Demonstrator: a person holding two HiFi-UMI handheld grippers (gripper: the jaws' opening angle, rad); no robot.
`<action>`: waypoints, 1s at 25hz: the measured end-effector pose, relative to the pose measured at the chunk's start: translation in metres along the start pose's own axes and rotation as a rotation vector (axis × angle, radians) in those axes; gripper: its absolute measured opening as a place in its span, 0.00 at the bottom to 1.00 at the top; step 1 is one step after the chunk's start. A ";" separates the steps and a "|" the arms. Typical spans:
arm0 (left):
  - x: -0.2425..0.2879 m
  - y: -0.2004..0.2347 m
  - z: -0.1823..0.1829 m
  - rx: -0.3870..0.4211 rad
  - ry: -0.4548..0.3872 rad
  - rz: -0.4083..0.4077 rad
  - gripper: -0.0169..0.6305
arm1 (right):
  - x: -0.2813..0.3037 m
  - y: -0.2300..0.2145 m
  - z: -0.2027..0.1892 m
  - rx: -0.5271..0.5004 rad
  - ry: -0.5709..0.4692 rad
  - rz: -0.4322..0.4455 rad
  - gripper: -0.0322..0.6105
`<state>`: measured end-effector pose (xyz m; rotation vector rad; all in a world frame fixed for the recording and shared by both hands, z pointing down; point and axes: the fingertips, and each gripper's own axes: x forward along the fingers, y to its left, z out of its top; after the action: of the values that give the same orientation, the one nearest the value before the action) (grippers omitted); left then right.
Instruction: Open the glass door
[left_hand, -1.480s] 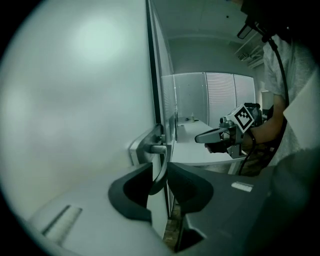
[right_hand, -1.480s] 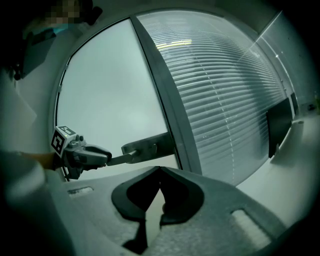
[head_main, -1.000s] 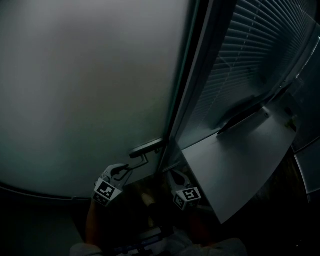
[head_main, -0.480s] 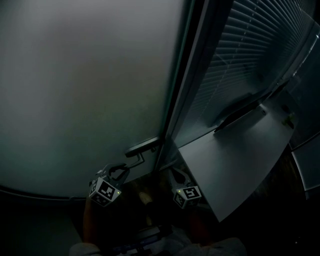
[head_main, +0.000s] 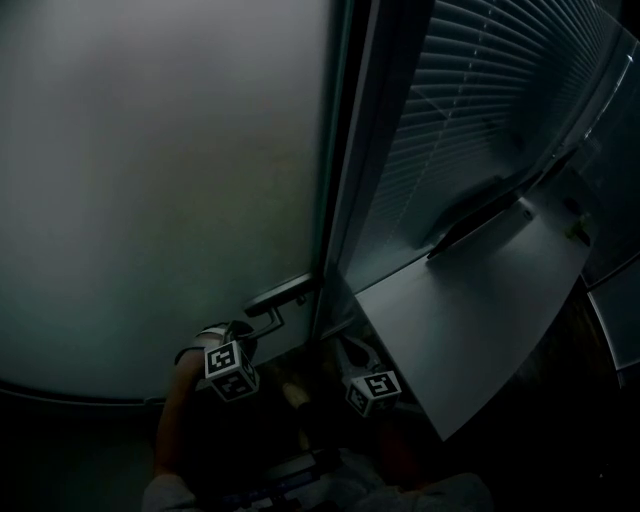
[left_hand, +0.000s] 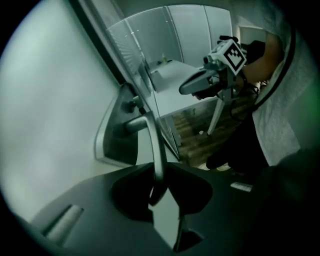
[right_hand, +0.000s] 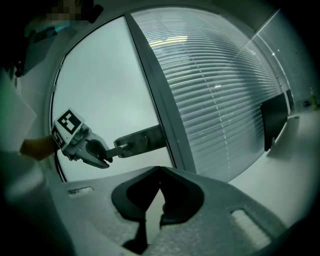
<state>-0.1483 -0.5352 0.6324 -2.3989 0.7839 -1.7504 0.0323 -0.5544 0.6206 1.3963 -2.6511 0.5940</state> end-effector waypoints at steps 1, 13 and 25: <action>0.005 0.000 0.002 0.034 0.009 0.024 0.11 | -0.001 -0.001 0.000 -0.003 -0.004 -0.001 0.05; 0.003 -0.005 0.008 0.015 -0.105 0.023 0.02 | -0.009 0.005 0.003 0.012 -0.014 -0.013 0.05; 0.039 -0.010 0.012 -0.137 -0.326 -0.035 0.02 | 0.007 -0.001 -0.013 0.007 0.021 -0.015 0.05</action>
<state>-0.1250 -0.5464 0.6659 -2.7026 0.8430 -1.3010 0.0279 -0.5557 0.6353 1.4028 -2.6220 0.6139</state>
